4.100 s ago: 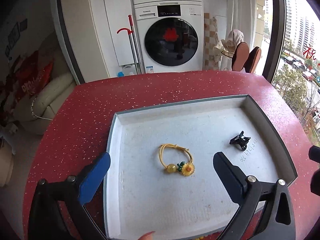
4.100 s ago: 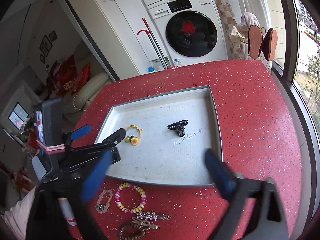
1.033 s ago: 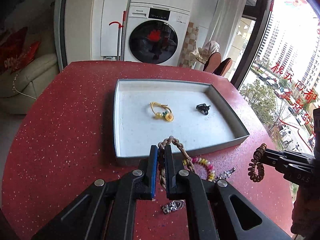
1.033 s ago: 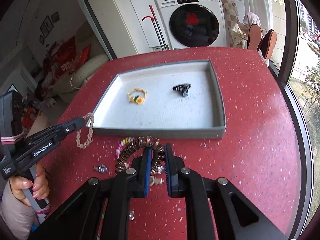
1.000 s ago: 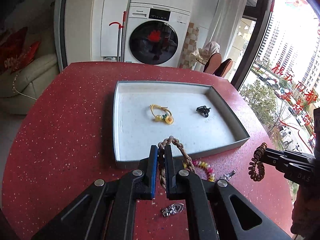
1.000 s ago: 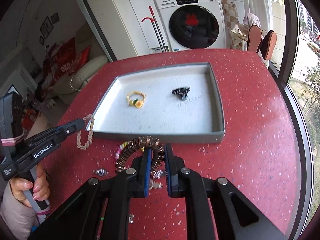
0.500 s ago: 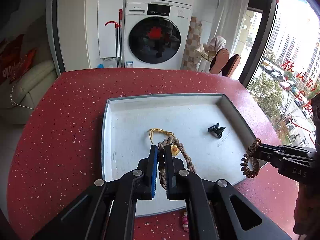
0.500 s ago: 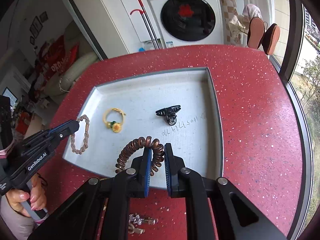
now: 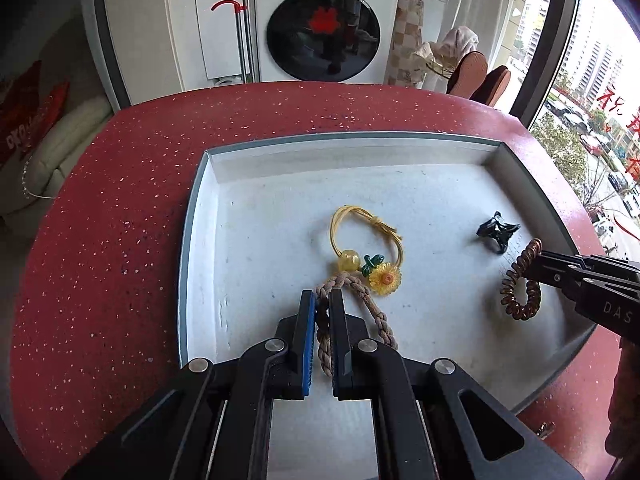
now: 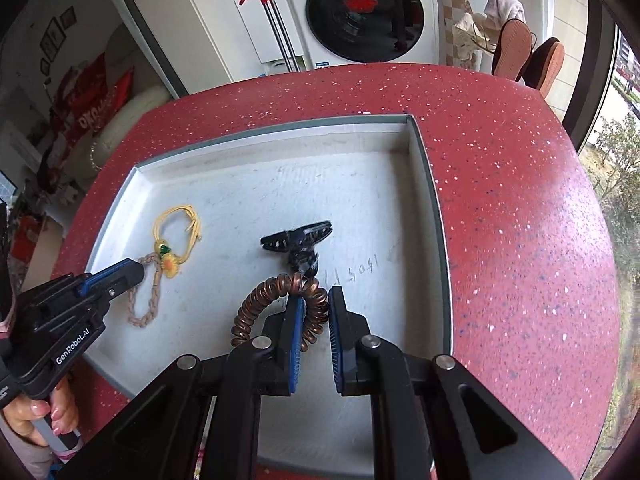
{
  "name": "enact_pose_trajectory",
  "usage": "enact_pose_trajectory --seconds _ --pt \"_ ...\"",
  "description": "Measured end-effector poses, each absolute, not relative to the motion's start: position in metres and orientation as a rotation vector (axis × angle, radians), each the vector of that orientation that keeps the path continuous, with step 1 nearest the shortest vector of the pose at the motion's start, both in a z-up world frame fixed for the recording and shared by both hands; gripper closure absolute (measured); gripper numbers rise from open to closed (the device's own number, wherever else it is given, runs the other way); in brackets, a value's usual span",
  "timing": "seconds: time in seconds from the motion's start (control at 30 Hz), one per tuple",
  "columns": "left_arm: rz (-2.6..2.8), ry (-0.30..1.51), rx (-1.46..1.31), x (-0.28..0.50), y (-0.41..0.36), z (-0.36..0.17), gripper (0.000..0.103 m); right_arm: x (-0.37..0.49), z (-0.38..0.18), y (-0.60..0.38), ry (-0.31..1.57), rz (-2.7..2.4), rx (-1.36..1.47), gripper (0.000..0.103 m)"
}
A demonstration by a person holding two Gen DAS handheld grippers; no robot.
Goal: Organize jewelry
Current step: 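Carry both items into the tray while the right tool opens to drop the coil hair tie, then lower the braided bracelet into the tray and open the left tool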
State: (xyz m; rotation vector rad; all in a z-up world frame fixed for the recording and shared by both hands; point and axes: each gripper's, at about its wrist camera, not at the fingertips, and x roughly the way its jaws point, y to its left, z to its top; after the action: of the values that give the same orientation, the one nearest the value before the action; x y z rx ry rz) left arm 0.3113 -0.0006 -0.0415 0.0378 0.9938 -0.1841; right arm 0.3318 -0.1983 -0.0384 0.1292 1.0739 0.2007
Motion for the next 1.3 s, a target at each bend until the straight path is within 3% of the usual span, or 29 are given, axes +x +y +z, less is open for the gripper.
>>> enact_pose_trajectory --seconds 0.27,0.33,0.37,0.4,0.47,0.5,1.3 --pt "-0.136 0.963 0.085 0.324 -0.005 -0.047 0.079 0.348 -0.037 -0.195 1.056 0.208 0.105 0.088" --pt "-0.129 0.955 0.099 0.324 -0.007 -0.047 0.079 0.349 -0.036 -0.195 1.058 0.221 0.105 0.083" --pt "-0.131 0.953 0.101 0.324 -0.007 -0.046 0.079 0.348 -0.035 -0.195 1.058 0.226 0.102 0.072" --pt "-0.131 0.949 0.104 0.323 -0.008 -0.046 0.079 0.346 -0.033 -0.195 1.050 0.239 0.097 0.068" --pt "-0.129 0.941 0.112 0.323 -0.010 -0.044 0.079 0.344 -0.029 -0.193 1.040 0.239 0.088 0.038" --pt "-0.129 0.938 0.111 0.322 -0.010 -0.044 0.079 0.342 -0.025 -0.193 1.031 0.237 0.086 0.035" --pt "-0.121 0.860 0.122 0.289 -0.010 -0.014 0.078 0.269 0.012 -0.216 0.938 0.277 0.275 0.034"
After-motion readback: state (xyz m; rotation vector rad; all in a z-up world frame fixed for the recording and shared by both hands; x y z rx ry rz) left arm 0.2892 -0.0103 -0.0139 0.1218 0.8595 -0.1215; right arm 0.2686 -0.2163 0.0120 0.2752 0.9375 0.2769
